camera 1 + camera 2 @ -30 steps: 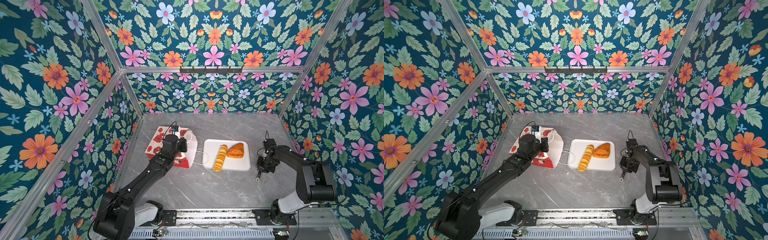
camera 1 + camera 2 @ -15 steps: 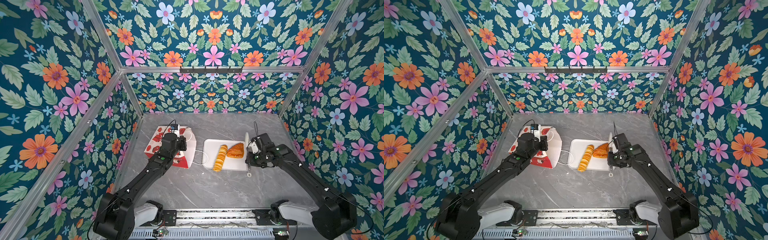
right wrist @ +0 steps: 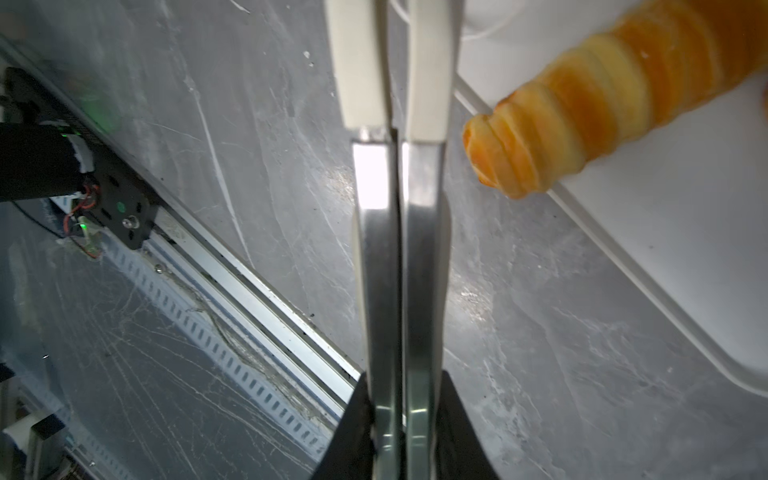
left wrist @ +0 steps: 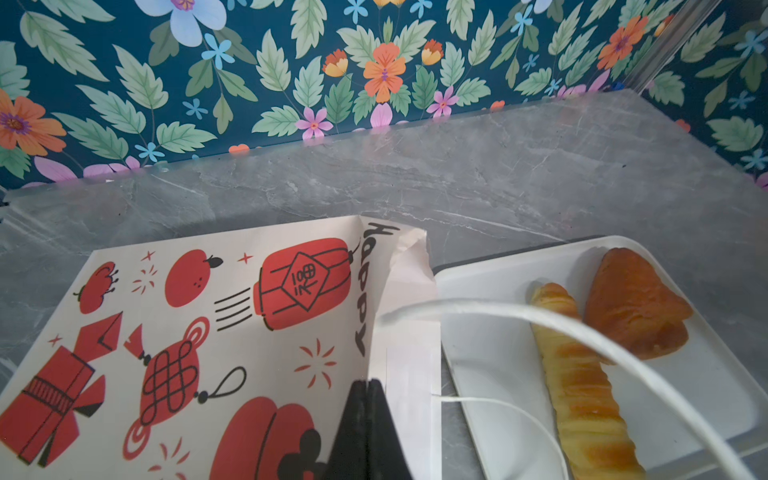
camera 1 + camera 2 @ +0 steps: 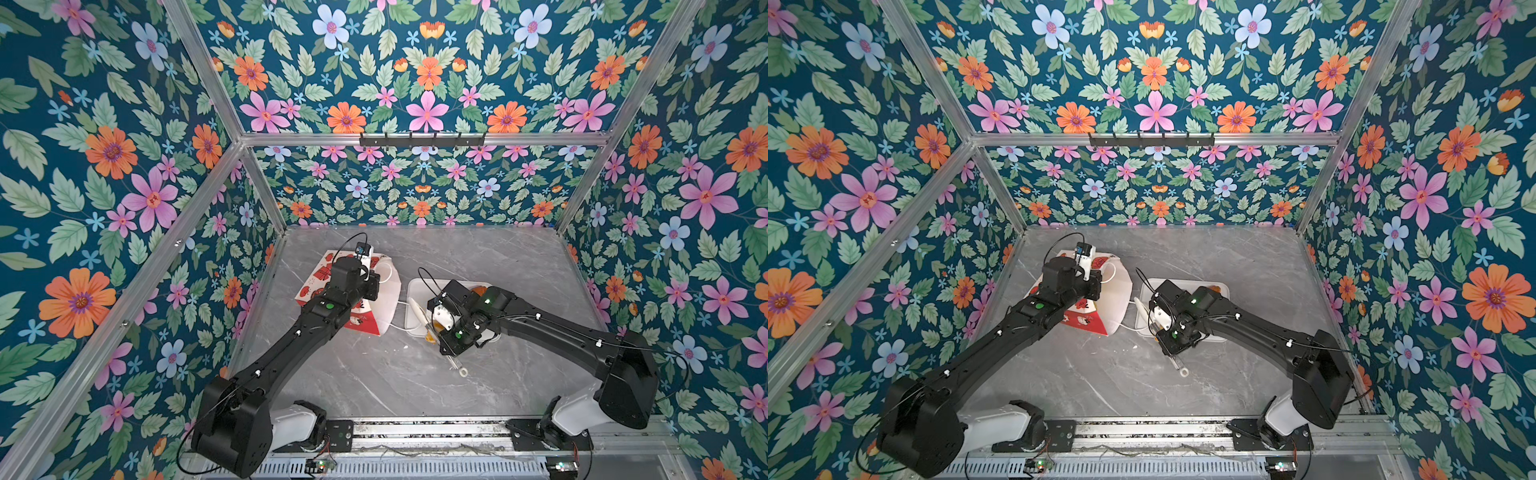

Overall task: Take the fake bread out of the paper bag
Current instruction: 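Regrasp the tongs with the right gripper and lift them toward the bag, then insert the tongs into the bag opening toward the yellow ring bread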

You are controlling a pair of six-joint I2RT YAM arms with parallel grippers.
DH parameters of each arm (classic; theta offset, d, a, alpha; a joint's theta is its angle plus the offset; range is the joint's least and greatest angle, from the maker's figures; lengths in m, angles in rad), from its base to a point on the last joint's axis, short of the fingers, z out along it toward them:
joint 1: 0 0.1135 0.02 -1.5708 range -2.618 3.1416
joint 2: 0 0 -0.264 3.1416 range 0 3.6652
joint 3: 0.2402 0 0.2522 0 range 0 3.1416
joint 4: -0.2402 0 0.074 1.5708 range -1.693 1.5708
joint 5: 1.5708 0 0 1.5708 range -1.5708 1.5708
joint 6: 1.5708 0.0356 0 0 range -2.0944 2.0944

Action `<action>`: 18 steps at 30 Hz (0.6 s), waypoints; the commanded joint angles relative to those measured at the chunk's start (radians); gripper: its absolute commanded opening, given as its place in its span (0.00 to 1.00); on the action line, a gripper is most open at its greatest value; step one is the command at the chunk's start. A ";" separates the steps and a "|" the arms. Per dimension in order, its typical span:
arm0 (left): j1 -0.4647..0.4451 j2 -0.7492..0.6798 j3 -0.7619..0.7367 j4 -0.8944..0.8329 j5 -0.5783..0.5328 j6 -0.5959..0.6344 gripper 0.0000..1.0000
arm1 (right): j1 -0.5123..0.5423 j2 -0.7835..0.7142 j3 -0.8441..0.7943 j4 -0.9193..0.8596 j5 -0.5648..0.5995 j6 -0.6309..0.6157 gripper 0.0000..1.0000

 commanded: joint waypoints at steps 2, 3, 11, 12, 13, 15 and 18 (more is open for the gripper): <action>-0.023 0.066 0.080 -0.162 -0.097 0.075 0.00 | 0.007 0.032 0.001 0.110 -0.089 -0.011 0.21; -0.024 0.077 0.093 -0.168 -0.116 0.080 0.00 | 0.008 0.043 -0.002 0.126 -0.090 -0.012 0.21; -0.025 0.143 0.210 -0.164 -0.138 0.183 0.00 | 0.008 0.091 -0.008 0.229 -0.162 -0.005 0.21; -0.024 0.152 0.222 -0.160 -0.126 0.214 0.00 | 0.007 0.094 -0.009 0.241 -0.167 -0.004 0.21; -0.024 0.158 0.226 -0.152 -0.116 0.248 0.00 | 0.008 0.095 -0.008 0.248 -0.168 -0.004 0.21; -0.026 0.159 0.218 -0.136 -0.097 0.302 0.00 | 0.009 0.104 -0.003 0.253 -0.170 -0.002 0.22; -0.025 0.133 0.166 -0.103 -0.055 0.345 0.00 | 0.007 0.122 0.004 0.241 -0.170 0.003 0.24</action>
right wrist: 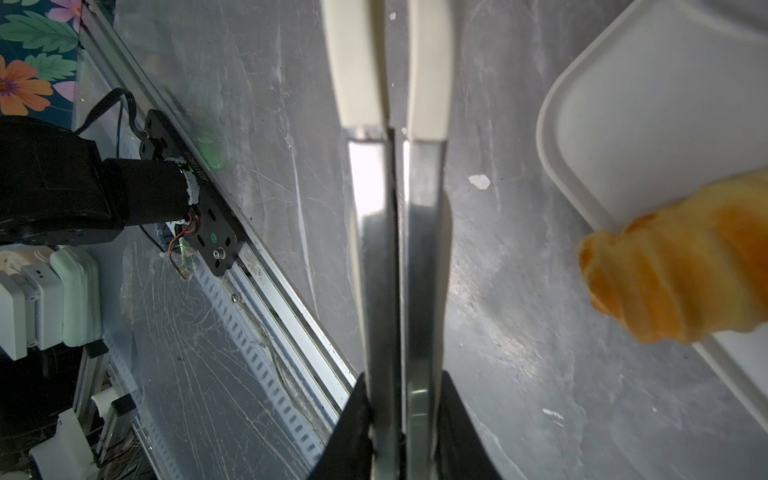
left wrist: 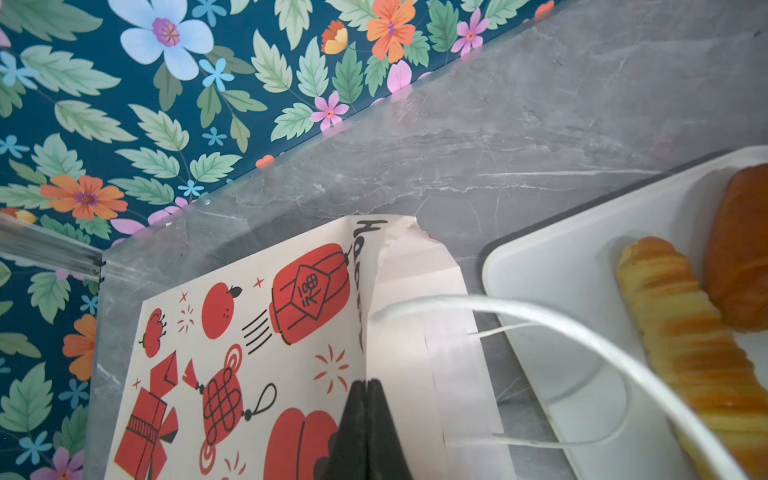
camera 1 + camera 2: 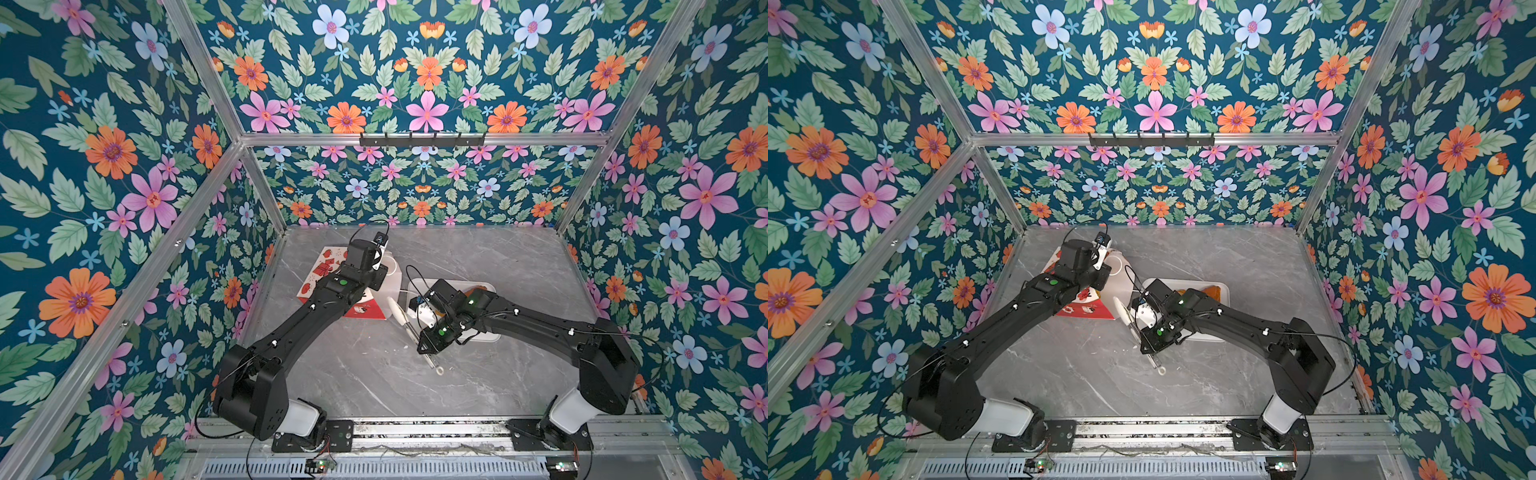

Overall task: Take the fake bread out of the paper bag
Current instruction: 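Insert the tongs into the bag opening toward the yellow ring bread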

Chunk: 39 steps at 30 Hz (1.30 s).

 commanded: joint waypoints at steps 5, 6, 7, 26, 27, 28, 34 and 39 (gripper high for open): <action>-0.006 -0.094 -0.125 0.061 0.094 0.074 0.00 | 0.002 -0.001 0.001 0.000 0.031 -0.008 0.29; -0.009 -0.111 -0.141 0.059 0.091 0.068 0.00 | 0.002 -0.002 0.003 -0.004 0.036 -0.011 0.31; -0.011 -0.126 -0.154 0.059 0.088 0.062 0.00 | 0.001 -0.001 0.007 -0.009 0.042 -0.014 0.32; -0.020 -0.214 -0.181 0.018 0.081 0.043 0.01 | 0.000 -0.128 -0.054 0.125 0.121 0.036 0.30; -0.019 -0.217 -0.183 0.016 0.084 0.043 0.02 | 0.000 -0.148 -0.068 0.156 0.125 0.039 0.30; -0.019 -0.219 -0.185 0.015 0.086 0.043 0.02 | -0.001 -0.164 -0.083 0.191 0.127 0.040 0.31; -0.019 -0.219 -0.183 0.012 0.090 0.039 0.02 | 0.000 -0.119 -0.078 0.261 0.138 -0.018 0.32; -0.019 -0.215 -0.177 0.016 0.100 0.034 0.03 | 0.000 -0.078 -0.083 0.325 0.151 -0.048 0.35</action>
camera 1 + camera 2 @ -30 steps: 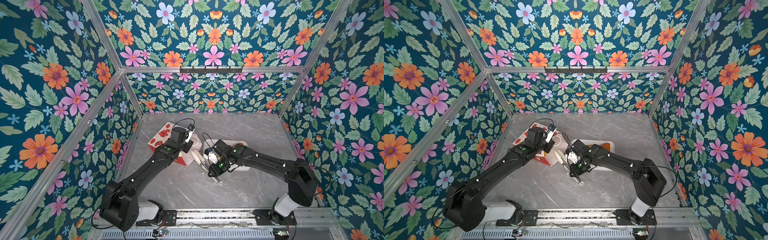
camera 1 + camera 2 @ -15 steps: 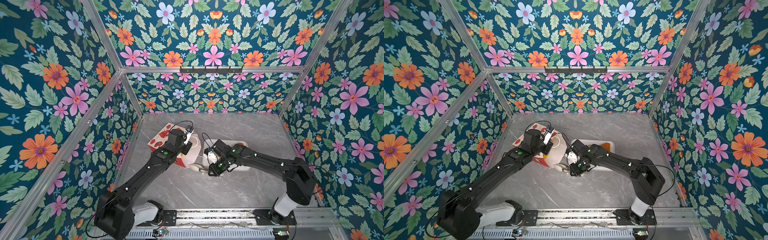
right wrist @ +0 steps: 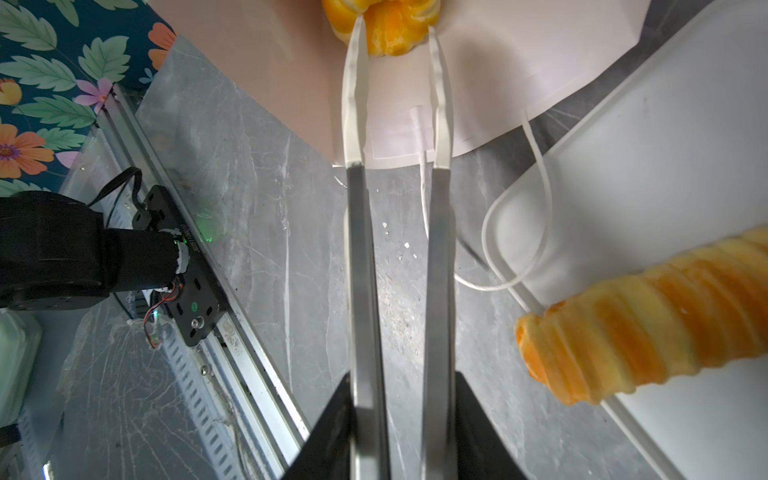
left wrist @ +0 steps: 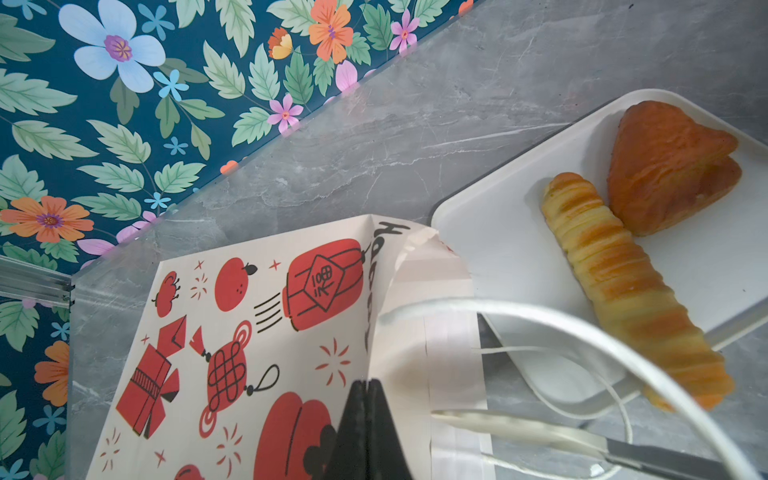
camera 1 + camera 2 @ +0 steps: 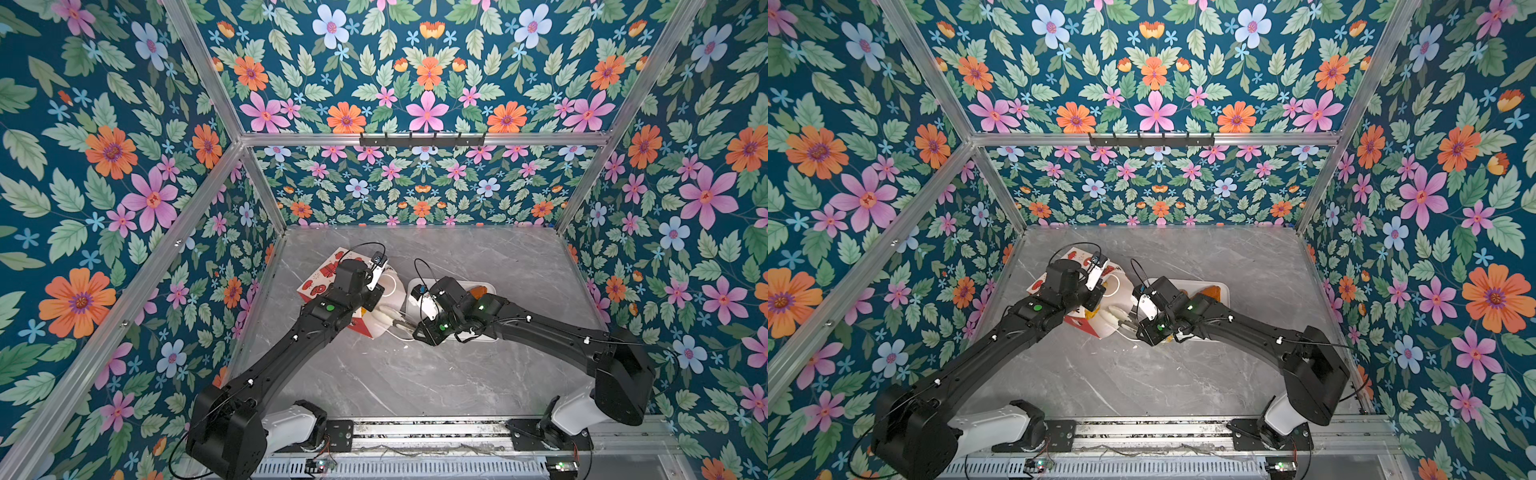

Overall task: Take the fake bread out of the paper bag
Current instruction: 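Insert the tongs into the bag opening toward the yellow ring bread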

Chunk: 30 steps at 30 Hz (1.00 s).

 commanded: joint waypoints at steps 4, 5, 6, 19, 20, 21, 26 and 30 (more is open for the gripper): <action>0.000 -0.001 0.006 0.010 0.016 -0.014 0.03 | 0.001 0.027 0.002 0.114 0.034 -0.037 0.37; 0.000 -0.003 0.005 0.010 0.014 -0.015 0.03 | 0.001 0.031 0.002 0.118 0.031 -0.040 0.37; 0.001 -0.003 0.004 0.009 0.013 -0.015 0.03 | 0.001 0.034 0.002 0.122 0.030 -0.038 0.37; 0.000 0.005 0.011 0.014 0.011 -0.023 0.03 | 0.001 0.092 -0.009 0.156 0.043 -0.033 0.37; 0.001 0.005 0.011 0.013 0.010 -0.023 0.03 | 0.002 0.096 -0.007 0.162 0.035 -0.031 0.37; 0.001 0.005 0.011 0.014 0.011 -0.023 0.03 | 0.001 0.095 -0.006 0.167 0.033 -0.028 0.37; 0.000 0.008 0.012 0.014 0.013 -0.026 0.03 | 0.001 0.152 0.014 0.190 0.012 -0.019 0.37; 0.001 0.011 0.014 0.015 0.016 -0.027 0.03 | 0.001 0.168 0.026 0.200 0.022 -0.016 0.37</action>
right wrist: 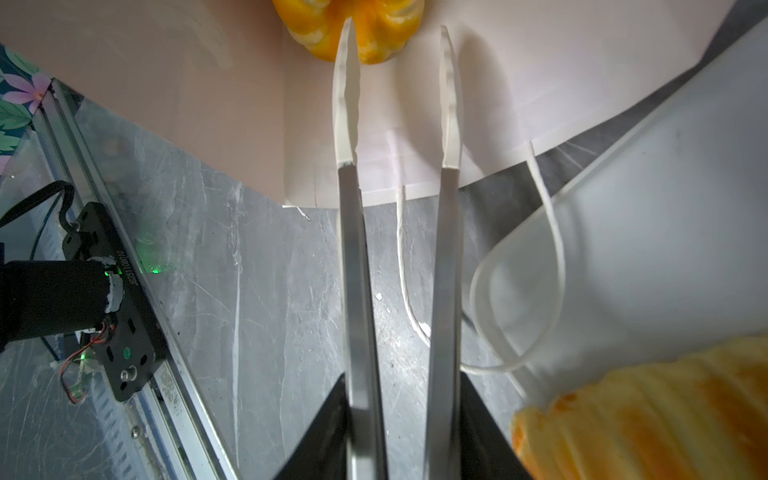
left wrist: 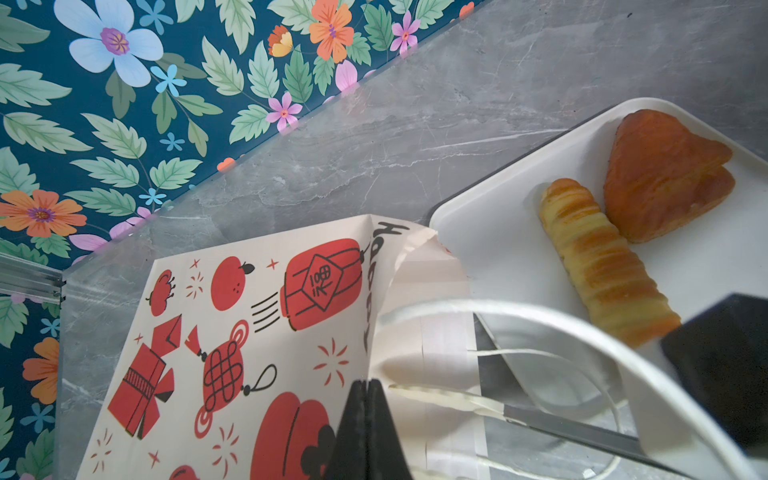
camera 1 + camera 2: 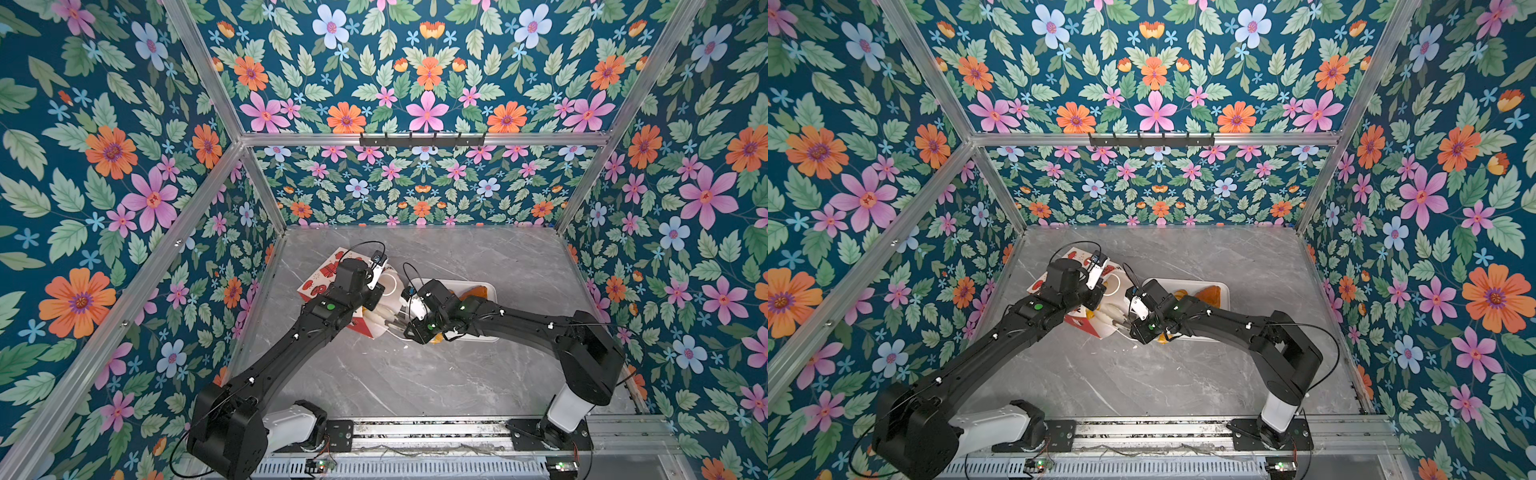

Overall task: Take the fake bread out of the paper bag
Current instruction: 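Insert the tongs into the bag opening toward the yellow ring bread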

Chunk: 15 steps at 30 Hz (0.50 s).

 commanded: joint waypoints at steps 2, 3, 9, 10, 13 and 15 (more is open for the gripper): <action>0.001 0.001 0.008 0.016 0.011 -0.004 0.03 | 0.002 0.015 0.016 0.055 0.010 0.009 0.37; 0.001 0.003 0.008 0.017 0.012 -0.004 0.03 | 0.002 0.019 0.018 0.059 0.012 0.010 0.37; 0.001 0.001 0.010 0.017 0.015 -0.004 0.03 | 0.002 0.045 0.027 0.108 0.013 0.037 0.37; 0.001 0.000 0.010 0.017 0.015 -0.004 0.03 | 0.002 0.051 0.028 0.117 0.015 0.041 0.37; 0.001 0.000 0.010 0.017 0.016 -0.004 0.03 | 0.000 0.066 0.029 0.148 0.013 0.054 0.32; 0.000 0.000 0.008 0.017 0.012 -0.004 0.03 | 0.001 0.068 0.030 0.149 0.013 0.057 0.30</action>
